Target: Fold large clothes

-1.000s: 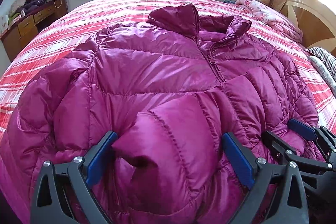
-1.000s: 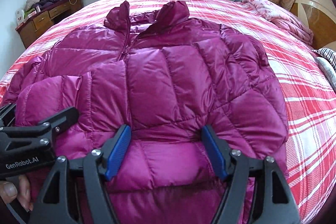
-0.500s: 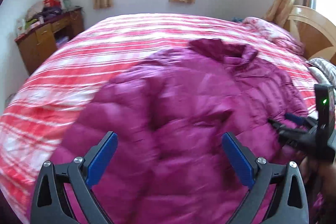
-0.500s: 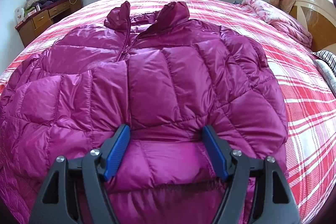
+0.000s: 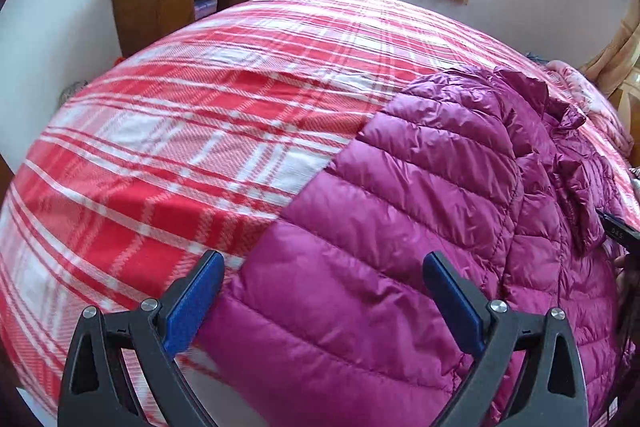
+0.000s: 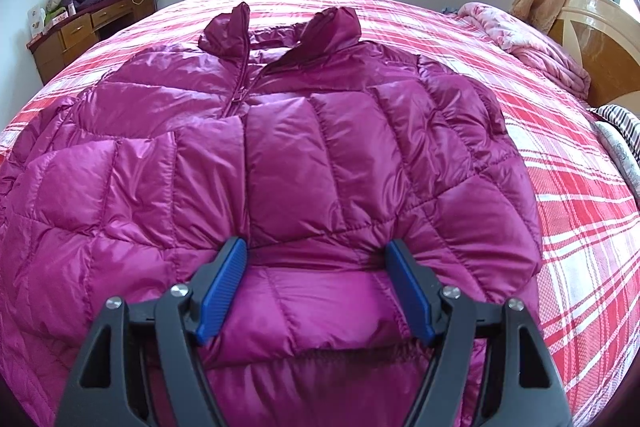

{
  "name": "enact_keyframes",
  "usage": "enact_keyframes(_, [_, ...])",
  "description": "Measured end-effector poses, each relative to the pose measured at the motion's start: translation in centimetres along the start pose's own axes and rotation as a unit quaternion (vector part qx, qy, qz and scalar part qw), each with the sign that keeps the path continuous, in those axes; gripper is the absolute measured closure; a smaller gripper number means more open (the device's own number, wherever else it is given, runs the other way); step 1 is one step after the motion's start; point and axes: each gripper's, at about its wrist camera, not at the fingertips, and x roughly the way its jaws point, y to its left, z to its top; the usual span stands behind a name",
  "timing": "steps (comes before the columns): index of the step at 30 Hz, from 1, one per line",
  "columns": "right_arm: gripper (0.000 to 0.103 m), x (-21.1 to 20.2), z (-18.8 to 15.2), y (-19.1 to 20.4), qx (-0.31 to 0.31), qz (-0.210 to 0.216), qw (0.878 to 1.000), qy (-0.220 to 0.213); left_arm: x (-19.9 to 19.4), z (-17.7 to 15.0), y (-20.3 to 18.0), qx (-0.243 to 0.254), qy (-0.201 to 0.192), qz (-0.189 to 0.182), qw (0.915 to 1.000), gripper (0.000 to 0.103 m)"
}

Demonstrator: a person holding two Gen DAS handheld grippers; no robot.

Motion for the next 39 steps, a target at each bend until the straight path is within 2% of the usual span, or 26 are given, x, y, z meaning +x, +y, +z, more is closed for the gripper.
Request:
enact_keyframes(2, [0.027,0.0,0.0,0.0,0.0,-0.001,1.0,-0.001,0.3,-0.2,-0.2,0.0,-0.009,0.001,1.0,0.007])
enact_keyframes(3, [0.027,0.0,0.0,0.0,0.002,0.002,1.0,-0.001,0.2,-0.1,-0.4,0.003,-0.016,-0.004,0.9999,0.016])
enact_keyframes(4, [0.027,-0.2,0.0,-0.2,0.006,0.007,1.0,-0.001,0.1,0.0,-0.5,0.005,-0.017,-0.009,0.9998,0.051])
enact_keyframes(5, [0.027,-0.4,0.1,-0.4,0.009,0.013,1.0,-0.001,0.1,0.3,-0.6,0.008,-0.008,-0.018,0.9998,0.073])
enact_keyframes(6, [0.027,-0.8,0.0,-0.6,0.008,0.017,1.0,0.0,0.0,0.8,-0.4,0.005,-0.003,-0.03,0.9995,0.075])
enact_keyframes(7, [0.027,-1.3,-0.1,-0.7,0.006,0.016,1.0,-0.002,-0.5,1.2,-0.3,0.003,-0.009,-0.043,0.999,0.083])
enact_keyframes(8, [0.027,-2.0,-0.3,-0.8,0.005,0.018,1.0,-0.008,-1.1,1.7,-0.4,0.012,-0.02,-0.042,0.9988,0.084])
enact_keyframes(12, [0.027,-3.9,-1.0,-1.2,0.007,0.027,0.999,-0.023,-3.3,4.8,-1.9,0.065,-0.067,0.005,0.9956,0.086])
enact_keyframes(16, [0.027,-4.5,-1.1,-2.1,0.014,0.026,0.999,-0.024,-5.6,8.7,-4.9,0.113,-0.119,0.042,0.9855,0.089])
enact_keyframes(19, [0.027,-5.2,-1.3,-3.1,0.023,0.027,0.999,-0.028,-8.0,11.5,-8.8,0.15,-0.16,0.031,0.9753,0.089])
enact_keyframes(23, [0.027,-5.7,-1.8,-5.0,0.037,0.012,0.999,-0.036,-11.1,13.3,-16.9,0.219,-0.192,-0.018,0.9565,0.089])
enact_keyframes(27, [0.027,-5.5,-2.9,-6.9,0.061,0.014,0.998,-0.032,-11.5,12.5,-24.9,0.282,-0.191,-0.068,0.9377,0.089])
enact_keyframes(31, [0.027,-5.3,-4.1,-8.3,0.08,0.023,0.996,-0.035,-9.4,10.6,-30.8,0.327,-0.166,-0.093,0.9255,0.089])
enact_keyframes(34, [0.027,-5.0,-4.9,-9.1,0.098,0.033,0.994,-0.034,-6.8,8.9,-34.1,0.341,-0.14,-0.107,0.9234,0.09])
enact_keyframes(39, [0.026,-4.4,-5.0,-9.0,0.1,0.03,0.994,-0.027,-2.0,6.7,-37.8,0.34,-0.104,-0.13,0.9254,0.089])
